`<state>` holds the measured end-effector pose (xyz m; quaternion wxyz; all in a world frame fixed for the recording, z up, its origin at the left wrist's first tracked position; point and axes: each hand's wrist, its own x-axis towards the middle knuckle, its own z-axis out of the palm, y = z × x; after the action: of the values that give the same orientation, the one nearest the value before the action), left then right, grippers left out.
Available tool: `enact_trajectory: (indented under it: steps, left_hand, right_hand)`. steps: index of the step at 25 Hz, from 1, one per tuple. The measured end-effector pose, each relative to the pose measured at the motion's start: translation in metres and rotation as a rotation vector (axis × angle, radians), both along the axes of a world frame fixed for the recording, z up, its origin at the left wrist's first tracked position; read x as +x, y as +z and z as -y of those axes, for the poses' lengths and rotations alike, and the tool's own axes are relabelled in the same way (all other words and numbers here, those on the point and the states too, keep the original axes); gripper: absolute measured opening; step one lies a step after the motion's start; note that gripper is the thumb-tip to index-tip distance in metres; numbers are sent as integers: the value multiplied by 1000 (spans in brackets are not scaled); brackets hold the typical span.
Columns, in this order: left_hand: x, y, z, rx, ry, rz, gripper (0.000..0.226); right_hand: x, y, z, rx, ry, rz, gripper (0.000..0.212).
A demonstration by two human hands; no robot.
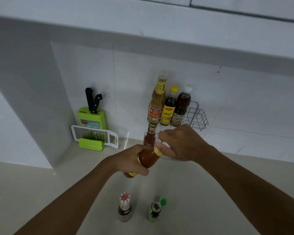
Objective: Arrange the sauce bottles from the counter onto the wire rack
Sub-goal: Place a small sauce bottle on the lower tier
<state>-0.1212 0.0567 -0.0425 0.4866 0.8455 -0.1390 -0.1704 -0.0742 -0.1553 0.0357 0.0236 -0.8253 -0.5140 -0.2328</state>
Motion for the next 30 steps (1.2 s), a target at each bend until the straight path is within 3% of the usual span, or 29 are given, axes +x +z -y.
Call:
enact_trajectory:
  steps: [2,4,5,7,9,10,12,14,17,20,23,25,26,28,30]
  left_hand:
    - [1,9,3,7,22,34,47]
    - [2,10,7,211,154,285,46]
    - [2,7,11,410,244,469,46]
    - [0,4,22,645,404,696,43]
    - [1,5,25,584,422,602,45]
    - [3,9,22,438,349,431,47]
    - [8,17,12,47,131,37,38]
    - [7,23,6,-123,-29,-135,28]
    - [8,23,12,-57,16,-62,35]
    - [10,13,16,232,203,147,47]
    - [5,4,26,540,387,437,61]
    - [3,-1,30,513,432,465,58]
    - [4,-4,31,412,416,394,59]
    - [11,-7,29,162,387,206,57]
    - [24,-12,28,51,399,141,54]
  right_hand:
    - [-3,-8,-6,153,-71,-92,35]
    - [-4,-22,-10,224,-297,-209,29]
    - [-5,-28,-13,128,-400,-198,22]
    - [-6,-36,-17,-80,-514,-150,31]
    - [0,-25,-17,-105,-559,-165,27]
    - [4,-18,-12,-66,-531,-184,24]
    - [6,-7,-3,94,-376,-219,41]
    - [8,-3,-1,133,-208,-181,44]
    - [9,-11,-6,239,-217,-287,37]
    - [4,-28,-15,310,-318,-234,26]
    - [4,-47,-14,63,-447,-71,27]
    - [9,-46,-12,57,-478,-108,23]
    - [9,-43,-12,133,-499,-222,22]
    - [6,-43,-12,467,-512,-670,41]
    - [0,-52,-15,757,-476,-963,38]
